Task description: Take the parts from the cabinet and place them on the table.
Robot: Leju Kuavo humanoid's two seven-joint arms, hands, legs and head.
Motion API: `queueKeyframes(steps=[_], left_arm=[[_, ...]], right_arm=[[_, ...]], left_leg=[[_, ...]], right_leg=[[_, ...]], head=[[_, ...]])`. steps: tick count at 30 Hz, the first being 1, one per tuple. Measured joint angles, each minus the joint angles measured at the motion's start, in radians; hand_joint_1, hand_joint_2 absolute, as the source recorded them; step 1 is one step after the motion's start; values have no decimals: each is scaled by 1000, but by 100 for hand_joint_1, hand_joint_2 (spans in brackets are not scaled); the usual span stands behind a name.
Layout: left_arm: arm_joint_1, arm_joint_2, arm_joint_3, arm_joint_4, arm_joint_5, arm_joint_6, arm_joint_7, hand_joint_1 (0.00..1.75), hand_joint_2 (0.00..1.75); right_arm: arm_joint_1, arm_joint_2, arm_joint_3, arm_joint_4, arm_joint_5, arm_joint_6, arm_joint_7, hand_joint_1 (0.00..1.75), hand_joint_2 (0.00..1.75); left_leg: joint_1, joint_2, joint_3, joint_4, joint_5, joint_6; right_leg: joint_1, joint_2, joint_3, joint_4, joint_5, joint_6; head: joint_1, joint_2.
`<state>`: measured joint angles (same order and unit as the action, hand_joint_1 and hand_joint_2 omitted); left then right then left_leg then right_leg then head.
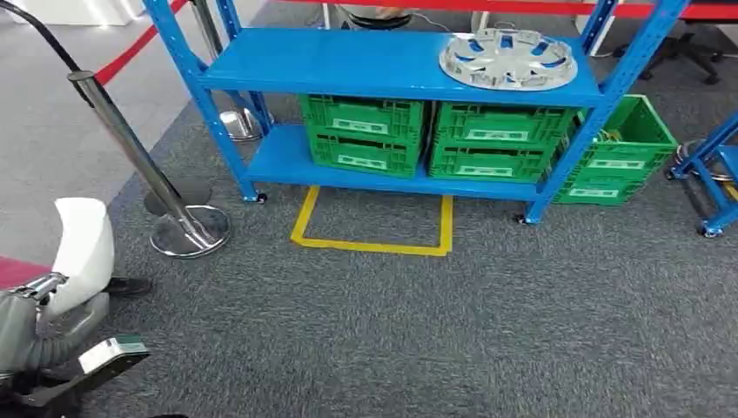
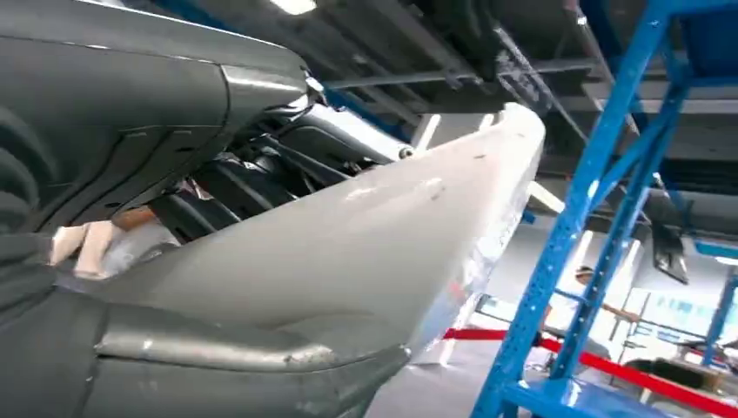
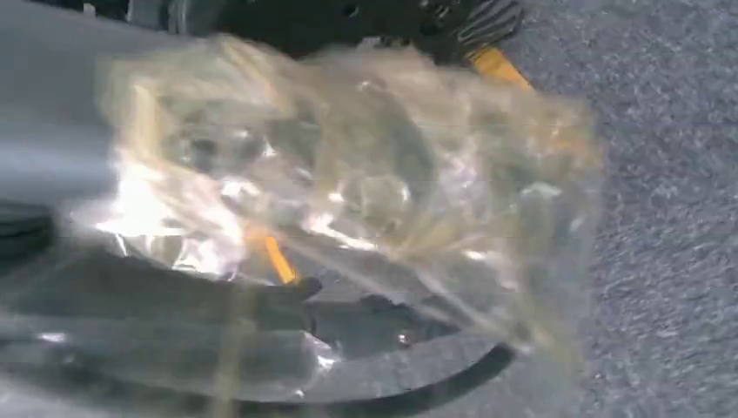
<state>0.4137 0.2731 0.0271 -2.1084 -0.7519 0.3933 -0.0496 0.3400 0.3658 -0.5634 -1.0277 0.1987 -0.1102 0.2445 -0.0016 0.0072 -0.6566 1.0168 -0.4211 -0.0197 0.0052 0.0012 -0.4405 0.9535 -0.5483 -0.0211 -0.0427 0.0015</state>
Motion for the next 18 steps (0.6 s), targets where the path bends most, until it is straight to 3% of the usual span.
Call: queueKeyframes(steps=[2,3,4,5,6,7,8,9,10,11,12,14,15,16,17,18], left_arm=[[-1,0,0,0,0,-1,1,175,175],[0,0,-1,0,0,-2,2,175,175],[0,0,-1,0,0,-2,2,175,175],[0,0,-1,0,0,-2,2,175,175],[0,0,-1,0,0,-2,2,175,175],[0,0,-1,0,0,-2,2,175,175],[-1,0,-1,0,0,-2,2,175,175],[-1,0,-1,0,0,-2,2,175,175],[-2,1,0,0,0,-2,2,175,175],[-3,0,0,0,0,-1,2,175,175],[-2,1,0,0,0,-1,2,175,175],[-1,0,-1,0,2,-1,2,175,175],[-3,0,-1,0,2,-1,1,175,175],[-1,0,-1,0,4,-1,1,175,175],[0,-1,-1,0,5,-1,1,175,175],[0,-2,-1,0,6,-1,1,175,175]], right_arm=[[5,0,2,-3,-4,-2,4,0,0],[6,0,2,-3,-5,-2,4,0,0],[6,0,2,-3,-6,-3,4,0,0],[7,0,2,-5,-10,-4,5,0,0],[7,0,2,-6,-10,-4,6,0,0],[8,0,3,-6,-11,-4,6,0,0],[8,0,5,-9,-11,-4,7,0,0],[8,0,7,-11,-11,-4,7,0,0],[10,0,8,-14,-11,-5,7,0,0],[10,0,9,-15,-11,-5,6,0,0],[10,0,10,-17,-10,-5,7,0,0],[16,0,11,-18,-5,-4,8,0,0],[17,0,11,-18,-3,-5,10,0,0],[18,0,11,-18,-2,-5,10,0,0],[18,0,11,-19,-1,-5,10,0,0],[17,0,12,-19,0,-4,10,0,0]], left_leg=[[6,-1,-22,118,-133,-11],[9,-1,-31,198,-177,-15],[12,-1,-33,262,-189,-19],[14,-1,-23,287,-165,-22],[16,-1,6,272,-124,-23],[18,-1,52,221,-84,-23],[19,-1,109,146,-65,-23],[20,-6,177,53,-85,-21],[15,-10,222,-26,-112,-15],[13,-11,227,-45,-126,-2],[11,-10,217,-44,-123,2],[14,-5,194,-49,-101,23],[13,1,181,-48,-89,33],[13,2,167,-48,-79,42],[12,4,151,-48,-66,43],[10,6,135,-47,-53,44]], right_leg=[[0,-5,-25,0,22,-5],[0,-6,-40,1,34,-5],[0,-8,-56,5,46,-4],[0,-8,-70,10,57,-2],[-1,-10,-85,17,67,0],[-3,-9,-105,26,76,4],[-5,-8,-123,35,83,7],[-4,-7,-134,44,89,13],[-1,-5,-146,52,94,19],[-1,-5,-150,52,105,26],[-2,-5,-156,52,115,32],[-3,-3,-166,51,131,49],[-7,-3,-180,66,91,52],[-8,-2,-194,108,27,55],[-9,-3,-212,181,-45,59],[-8,-3,-224,259,-96,62]], head=[[-7,0],[-7,0],[-7,0],[-7,0],[-7,0],[-7,0],[-8,0],[-8,0],[-7,0],[-6,0],[-8,0],[-7,0],[-5,0],[-3,0],[-2,0],[-2,0]])
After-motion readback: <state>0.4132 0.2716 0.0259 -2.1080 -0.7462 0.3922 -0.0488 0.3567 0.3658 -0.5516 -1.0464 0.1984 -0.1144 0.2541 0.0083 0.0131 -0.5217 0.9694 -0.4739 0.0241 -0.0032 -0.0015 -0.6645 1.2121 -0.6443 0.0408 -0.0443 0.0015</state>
